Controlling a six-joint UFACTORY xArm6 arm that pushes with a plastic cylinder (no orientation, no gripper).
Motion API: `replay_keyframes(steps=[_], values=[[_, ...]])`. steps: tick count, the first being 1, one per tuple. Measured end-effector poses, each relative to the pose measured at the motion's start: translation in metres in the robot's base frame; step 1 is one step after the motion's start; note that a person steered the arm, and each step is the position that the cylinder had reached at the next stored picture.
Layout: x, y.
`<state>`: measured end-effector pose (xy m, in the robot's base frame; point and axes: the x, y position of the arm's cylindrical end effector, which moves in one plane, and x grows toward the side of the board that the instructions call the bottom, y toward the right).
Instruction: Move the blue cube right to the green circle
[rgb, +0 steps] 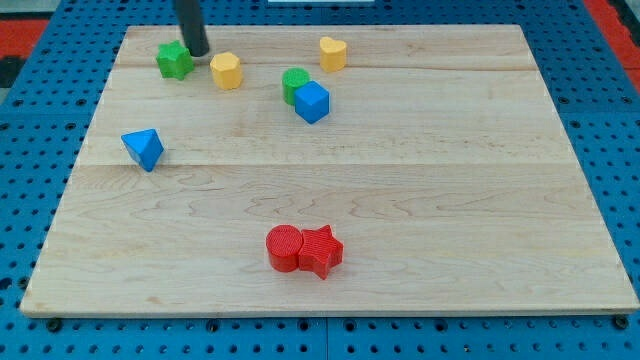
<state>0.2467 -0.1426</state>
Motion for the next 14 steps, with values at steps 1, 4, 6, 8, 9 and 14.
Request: replay_keyframes(steps=[1,4,6,8,9,14], values=[[0.005,0.046],[0.059,-0.030],[0.097,0.017],[0.153,0.196],[0.127,0.166],[-0.023,0.076]])
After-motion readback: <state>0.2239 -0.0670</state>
